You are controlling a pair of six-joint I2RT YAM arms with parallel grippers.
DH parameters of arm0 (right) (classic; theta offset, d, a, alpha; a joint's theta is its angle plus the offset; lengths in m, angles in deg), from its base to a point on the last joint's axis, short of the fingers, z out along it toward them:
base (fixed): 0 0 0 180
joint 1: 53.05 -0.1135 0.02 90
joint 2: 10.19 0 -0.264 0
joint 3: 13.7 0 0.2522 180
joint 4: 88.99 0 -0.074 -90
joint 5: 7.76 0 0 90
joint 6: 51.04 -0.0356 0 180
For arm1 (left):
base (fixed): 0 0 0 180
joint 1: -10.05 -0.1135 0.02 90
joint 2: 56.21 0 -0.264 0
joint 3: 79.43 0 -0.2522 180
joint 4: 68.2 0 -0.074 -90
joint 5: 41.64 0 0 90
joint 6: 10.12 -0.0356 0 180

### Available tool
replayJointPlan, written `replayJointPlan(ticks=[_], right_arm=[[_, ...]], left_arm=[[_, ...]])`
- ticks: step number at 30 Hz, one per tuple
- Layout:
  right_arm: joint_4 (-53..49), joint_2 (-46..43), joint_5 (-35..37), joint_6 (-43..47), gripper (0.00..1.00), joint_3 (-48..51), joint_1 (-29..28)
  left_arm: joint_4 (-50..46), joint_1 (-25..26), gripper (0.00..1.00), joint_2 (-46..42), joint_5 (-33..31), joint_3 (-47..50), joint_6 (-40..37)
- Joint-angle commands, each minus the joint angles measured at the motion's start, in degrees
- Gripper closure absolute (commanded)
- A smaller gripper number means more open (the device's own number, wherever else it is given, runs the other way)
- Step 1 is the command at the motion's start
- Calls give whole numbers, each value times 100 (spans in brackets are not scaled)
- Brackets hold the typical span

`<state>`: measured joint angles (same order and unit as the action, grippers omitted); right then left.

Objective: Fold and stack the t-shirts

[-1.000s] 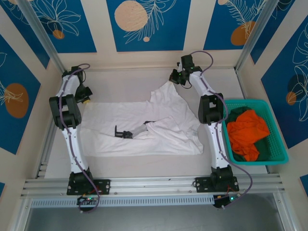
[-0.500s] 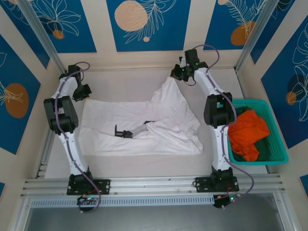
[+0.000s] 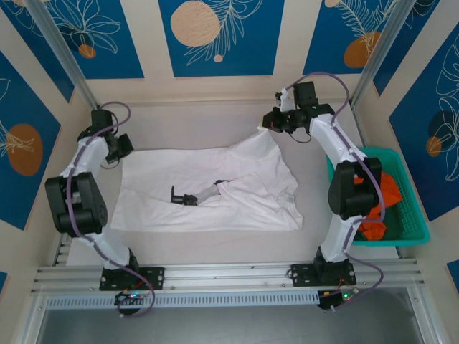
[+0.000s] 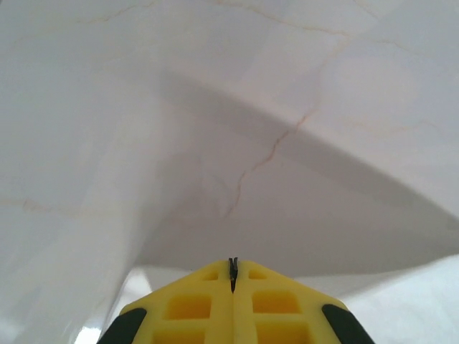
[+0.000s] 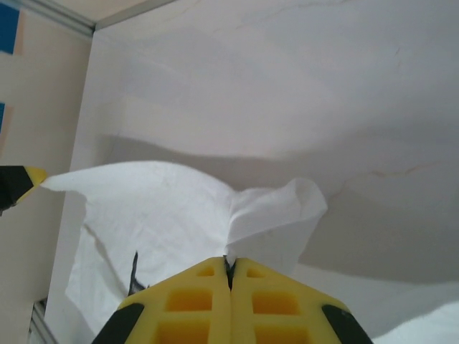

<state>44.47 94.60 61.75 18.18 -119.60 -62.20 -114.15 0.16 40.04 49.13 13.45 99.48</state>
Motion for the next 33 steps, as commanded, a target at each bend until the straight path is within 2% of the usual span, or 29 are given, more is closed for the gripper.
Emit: replayJointPlan(ticks=[1, 4, 9, 22, 24, 26, 29, 30, 31, 33], right_arm=[[95, -633, -461, 341, 100, 559, 61], [159, -1063, -533, 388, 100, 1059, 132], [173, -1641, -579, 408, 100, 1708, 242], [-156, -3119, -785, 424, 100, 3319, 273], [-153, -3418, -859, 359, 100, 3698, 248], [-267, -3645, -745, 313, 100, 4045, 187], [-424, -4104, -609, 177, 88, 4615, 164], [-509, -4292, -506, 135, 84, 4788, 178], [-545, -4473, -285, 25, 76, 4916, 143], [-585, -4777, 297, -140, 60, 4885, 41]], left_arm=[[398, -34, 100, -674, -252, 730, 229], [449, -161, 100, -1119, -507, 1261, 377], [404, -453, 100, -1465, -471, 1544, 621], [-91, -618, 100, -1811, -847, 2046, 1100], [-170, -642, 94, -1841, -928, 2194, 1288], [-233, -695, 82, -1872, -972, 2381, 1493], [-367, -883, 79, -1873, -1063, 2544, 1787], [-421, -970, 76, -1878, -1111, 2538, 1888], [-460, -1045, 68, -1878, -1134, 2493, 1952], [-617, -1088, 64, -1833, -1212, 2287, 2038]])
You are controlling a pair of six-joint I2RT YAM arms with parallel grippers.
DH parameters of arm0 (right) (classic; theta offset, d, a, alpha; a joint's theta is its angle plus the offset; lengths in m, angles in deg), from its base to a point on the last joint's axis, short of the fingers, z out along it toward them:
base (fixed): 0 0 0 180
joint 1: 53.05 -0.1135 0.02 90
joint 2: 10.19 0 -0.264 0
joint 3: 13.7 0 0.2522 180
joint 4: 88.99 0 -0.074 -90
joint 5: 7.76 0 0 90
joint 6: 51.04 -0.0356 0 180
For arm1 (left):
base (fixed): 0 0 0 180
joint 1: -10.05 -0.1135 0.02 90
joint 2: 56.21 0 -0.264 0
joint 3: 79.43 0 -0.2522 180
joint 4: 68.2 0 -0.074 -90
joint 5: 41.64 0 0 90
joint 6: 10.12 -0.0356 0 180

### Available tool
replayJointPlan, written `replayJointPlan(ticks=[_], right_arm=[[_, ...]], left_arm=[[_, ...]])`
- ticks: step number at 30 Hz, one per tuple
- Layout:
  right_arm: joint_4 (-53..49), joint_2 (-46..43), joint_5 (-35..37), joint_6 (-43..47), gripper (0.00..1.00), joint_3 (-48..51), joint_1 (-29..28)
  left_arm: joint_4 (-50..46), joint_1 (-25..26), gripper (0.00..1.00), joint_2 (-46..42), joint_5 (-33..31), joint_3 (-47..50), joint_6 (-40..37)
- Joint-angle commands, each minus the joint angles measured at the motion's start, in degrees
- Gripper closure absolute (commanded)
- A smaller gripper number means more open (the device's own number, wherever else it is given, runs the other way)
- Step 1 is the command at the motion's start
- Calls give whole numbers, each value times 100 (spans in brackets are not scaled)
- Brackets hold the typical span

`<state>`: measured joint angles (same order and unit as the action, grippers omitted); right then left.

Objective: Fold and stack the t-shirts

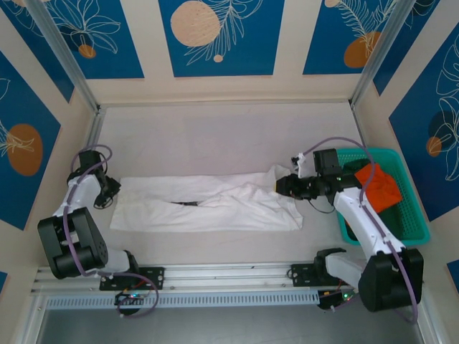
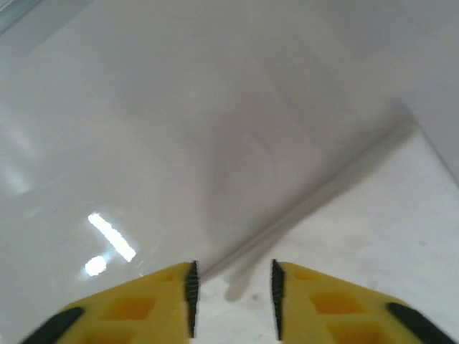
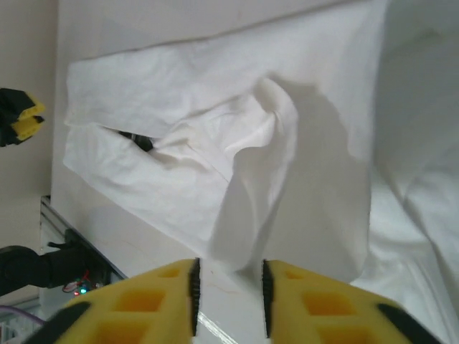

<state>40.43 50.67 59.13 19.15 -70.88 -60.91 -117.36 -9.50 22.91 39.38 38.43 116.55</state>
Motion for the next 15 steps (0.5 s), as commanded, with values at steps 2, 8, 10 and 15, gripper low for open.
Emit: replayJointPlan(ticks=[2, 8, 10, 15], right_arm=[[-441, -475, 1265, -806, 56, -171, 163], [-135, -714, 1753, -2073, 67, 9, 820], [53, -239, 1762, -2083, 70, -203, 801], [-311, 1550, 1900, -1759, 72, -1589, 315]], left_arm=[[-350, -120, 64, -72, -189, -425, 358], [-222, 271, 57, 137, 630, -1141, -216], [-133, 685, 58, 337, 1123, -1377, -506], [-498, 1706, 63, 1232, 1775, -1987, -1294]])
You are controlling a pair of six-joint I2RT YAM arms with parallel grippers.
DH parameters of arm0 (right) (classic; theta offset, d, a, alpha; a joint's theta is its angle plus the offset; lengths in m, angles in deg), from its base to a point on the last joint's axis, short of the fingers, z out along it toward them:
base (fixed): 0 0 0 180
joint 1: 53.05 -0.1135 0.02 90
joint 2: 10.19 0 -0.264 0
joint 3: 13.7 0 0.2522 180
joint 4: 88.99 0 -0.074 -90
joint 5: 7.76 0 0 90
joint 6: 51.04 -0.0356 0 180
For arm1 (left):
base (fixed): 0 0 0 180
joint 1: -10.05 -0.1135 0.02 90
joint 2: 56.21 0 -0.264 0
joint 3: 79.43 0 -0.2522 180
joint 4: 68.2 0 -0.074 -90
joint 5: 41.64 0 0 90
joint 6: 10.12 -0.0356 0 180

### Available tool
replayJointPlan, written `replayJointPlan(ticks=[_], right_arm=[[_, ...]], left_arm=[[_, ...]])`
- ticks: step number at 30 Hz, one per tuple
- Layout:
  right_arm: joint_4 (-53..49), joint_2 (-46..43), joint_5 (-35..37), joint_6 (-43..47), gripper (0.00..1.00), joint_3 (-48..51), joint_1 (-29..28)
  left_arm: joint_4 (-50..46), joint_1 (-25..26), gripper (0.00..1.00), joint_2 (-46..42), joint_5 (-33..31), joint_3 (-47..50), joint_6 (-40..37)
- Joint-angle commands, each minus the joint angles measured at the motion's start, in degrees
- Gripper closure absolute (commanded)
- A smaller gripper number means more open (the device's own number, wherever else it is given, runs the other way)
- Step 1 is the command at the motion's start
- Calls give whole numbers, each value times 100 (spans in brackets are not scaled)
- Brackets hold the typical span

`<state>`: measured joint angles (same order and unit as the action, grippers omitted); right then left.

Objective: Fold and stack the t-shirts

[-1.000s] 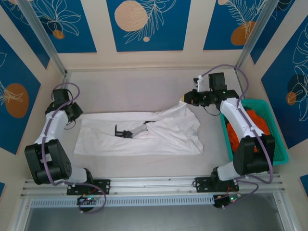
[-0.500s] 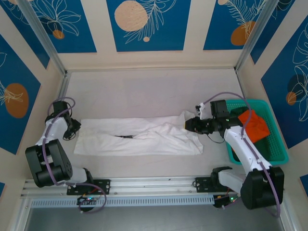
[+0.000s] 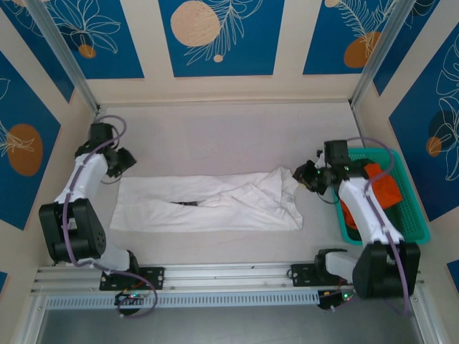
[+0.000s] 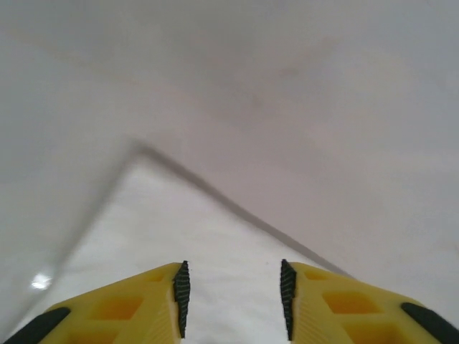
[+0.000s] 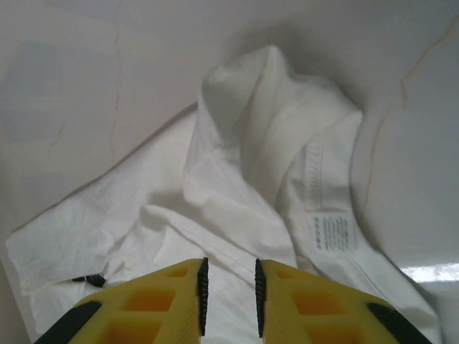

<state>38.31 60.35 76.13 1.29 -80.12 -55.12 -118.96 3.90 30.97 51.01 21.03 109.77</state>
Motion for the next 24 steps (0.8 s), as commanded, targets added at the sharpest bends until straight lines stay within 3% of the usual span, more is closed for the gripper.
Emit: replayJointPlan(ticks=[1, 6, 11, 20, 24], right_arm=[[-237, 1014, 330, 73, 69, -1012, -476], [-741, 2820, 297, 101, 67, -2633, -1253], [-1234, 4197, 350, -152, 70, -3390, -1360], [-865, 4471, 615, -492, 72, -2862, -618], [-621, 4428, 479, -531, 72, -2720, -259]], left_arm=[[-396, 494, 63, 658, 763, -338, -667], [-472, 786, 64, 1453, 457, -521, -810], [-576, 638, 62, 2019, -619, -574, -770], [-605, -105, 62, 2543, -1003, -729, -389], [-515, -229, 61, 2549, -765, -826, -359]])
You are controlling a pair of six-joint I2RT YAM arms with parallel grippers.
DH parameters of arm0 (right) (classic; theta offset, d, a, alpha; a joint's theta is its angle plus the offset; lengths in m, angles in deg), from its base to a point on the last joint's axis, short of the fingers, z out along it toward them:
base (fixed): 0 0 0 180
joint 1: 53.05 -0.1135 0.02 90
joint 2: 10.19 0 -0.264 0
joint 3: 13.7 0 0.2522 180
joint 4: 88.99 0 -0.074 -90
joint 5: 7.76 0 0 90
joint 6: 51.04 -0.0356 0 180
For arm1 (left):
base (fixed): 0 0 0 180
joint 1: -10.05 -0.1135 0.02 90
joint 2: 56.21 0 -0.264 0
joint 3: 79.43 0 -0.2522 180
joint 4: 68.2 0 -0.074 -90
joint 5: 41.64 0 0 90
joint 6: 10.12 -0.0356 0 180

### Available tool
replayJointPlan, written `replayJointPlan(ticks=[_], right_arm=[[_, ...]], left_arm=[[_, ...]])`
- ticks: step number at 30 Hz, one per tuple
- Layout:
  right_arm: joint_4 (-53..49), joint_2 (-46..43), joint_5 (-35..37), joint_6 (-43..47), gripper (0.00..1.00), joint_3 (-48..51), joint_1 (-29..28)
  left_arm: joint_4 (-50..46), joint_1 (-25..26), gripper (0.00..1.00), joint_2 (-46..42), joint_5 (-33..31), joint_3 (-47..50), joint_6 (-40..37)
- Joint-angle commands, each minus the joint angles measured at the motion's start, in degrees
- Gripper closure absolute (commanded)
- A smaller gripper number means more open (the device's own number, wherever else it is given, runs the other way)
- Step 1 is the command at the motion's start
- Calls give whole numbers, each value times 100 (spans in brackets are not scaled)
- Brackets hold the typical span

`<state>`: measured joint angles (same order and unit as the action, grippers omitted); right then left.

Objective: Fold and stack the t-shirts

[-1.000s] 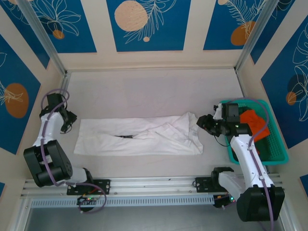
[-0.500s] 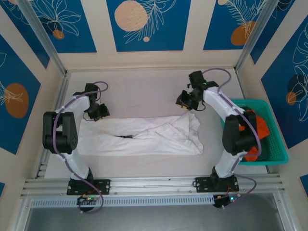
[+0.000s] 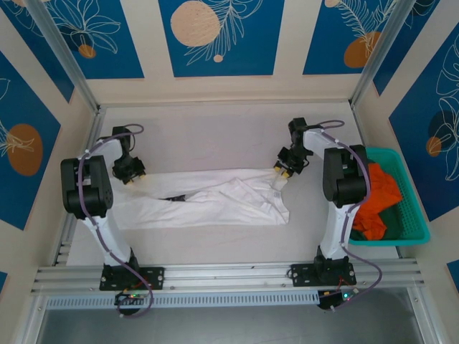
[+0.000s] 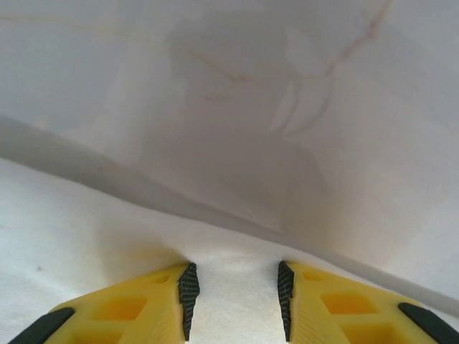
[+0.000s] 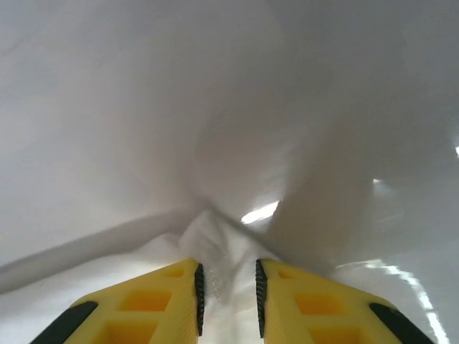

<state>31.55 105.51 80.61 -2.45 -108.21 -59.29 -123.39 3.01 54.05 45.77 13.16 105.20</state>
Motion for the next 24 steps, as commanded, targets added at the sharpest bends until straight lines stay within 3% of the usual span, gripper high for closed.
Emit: replayJointPlan(ticks=[1, 6, 10, 12, 18, 24], right_arm=[[61, -65, -38, -149, 72, 56, 217], [458, -433, -266, 17, 70, 45, 188], [904, -960, -535, 177, 61, 284, 98], [987, -1190, -648, 256, 55, 405, 18], [907, -1435, -1258, 565, 53, 581, -715], [665, -781, -1313, 783, 52, 65, -1472]], left_arm=[[-70, -139, 60, 228, -135, -99, 83], [-182, -115, 50, 99, 260, -545, 164], [-345, 25, 36, -118, 393, -998, 153], [-370, 173, 34, -247, 570, -1134, 137], [-392, 1233, 35, -333, 1451, -1373, 49], [-337, 2402, 35, 260, 1959, -1569, 12]])
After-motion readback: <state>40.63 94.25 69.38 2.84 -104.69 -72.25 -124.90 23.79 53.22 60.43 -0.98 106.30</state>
